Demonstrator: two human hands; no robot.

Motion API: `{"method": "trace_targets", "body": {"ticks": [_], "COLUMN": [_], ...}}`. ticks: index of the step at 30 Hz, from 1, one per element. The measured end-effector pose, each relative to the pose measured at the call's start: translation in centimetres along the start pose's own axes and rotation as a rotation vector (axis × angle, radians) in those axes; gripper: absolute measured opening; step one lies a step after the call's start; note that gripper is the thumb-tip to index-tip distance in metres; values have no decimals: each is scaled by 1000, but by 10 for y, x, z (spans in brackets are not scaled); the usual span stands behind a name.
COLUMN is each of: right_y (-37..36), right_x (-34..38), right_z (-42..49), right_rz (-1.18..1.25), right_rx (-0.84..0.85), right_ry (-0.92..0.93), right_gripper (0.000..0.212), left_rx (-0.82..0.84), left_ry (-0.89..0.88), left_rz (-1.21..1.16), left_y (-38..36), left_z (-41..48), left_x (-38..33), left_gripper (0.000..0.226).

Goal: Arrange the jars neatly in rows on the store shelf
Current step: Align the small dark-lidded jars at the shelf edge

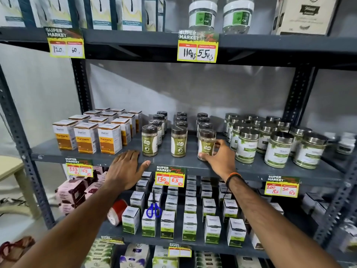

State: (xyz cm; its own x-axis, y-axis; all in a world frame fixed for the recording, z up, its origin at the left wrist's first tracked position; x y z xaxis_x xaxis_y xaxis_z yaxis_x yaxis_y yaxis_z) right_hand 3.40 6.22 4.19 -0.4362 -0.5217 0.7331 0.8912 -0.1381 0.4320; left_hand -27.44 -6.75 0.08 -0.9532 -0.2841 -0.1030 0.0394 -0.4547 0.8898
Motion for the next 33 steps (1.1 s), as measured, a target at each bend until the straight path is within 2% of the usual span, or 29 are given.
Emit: {"method": "trace_targets", "body": {"ticks": [3, 6, 14, 23, 33], "right_y": [-1, -2, -6, -8, -9], "right_x": [-2, -4, -10, -8, -7], "right_z": [1, 3, 7, 8, 10], "right_rz": [-12, -68, -107, -109, -173], "right_rx": [53, 100, 45, 76, 112], "right_ry": [-16, -15, -52, -78, -68], "right_gripper": [73, 64, 65, 53, 52], "left_rx": [4, -1, -22, -22, -22], "left_ry": [-2, -4, -7, 5, -1], "left_rz": [5, 4, -8, -14, -21], "left_y": [0, -1, -2, -3, -4], "left_z": [0, 0, 0, 1, 1], "left_x": [0, 0, 1, 1, 2], "left_gripper": [84, 85, 86, 87, 88]}}
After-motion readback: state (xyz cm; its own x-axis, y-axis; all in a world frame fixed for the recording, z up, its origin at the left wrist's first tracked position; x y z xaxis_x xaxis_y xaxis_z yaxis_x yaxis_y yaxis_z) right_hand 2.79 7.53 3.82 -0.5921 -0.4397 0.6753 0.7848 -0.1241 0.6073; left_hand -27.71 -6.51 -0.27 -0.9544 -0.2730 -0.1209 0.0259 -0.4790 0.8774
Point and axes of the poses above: each hand's wrist, its own z-axis towards the middle knuckle, its own y-axis out of the back of the hand, x = y × z, the point moved 3 cm from there along z, towards the middle knuckle, and after that the axes turned 4 degrees about y, right-handed, at the moved point
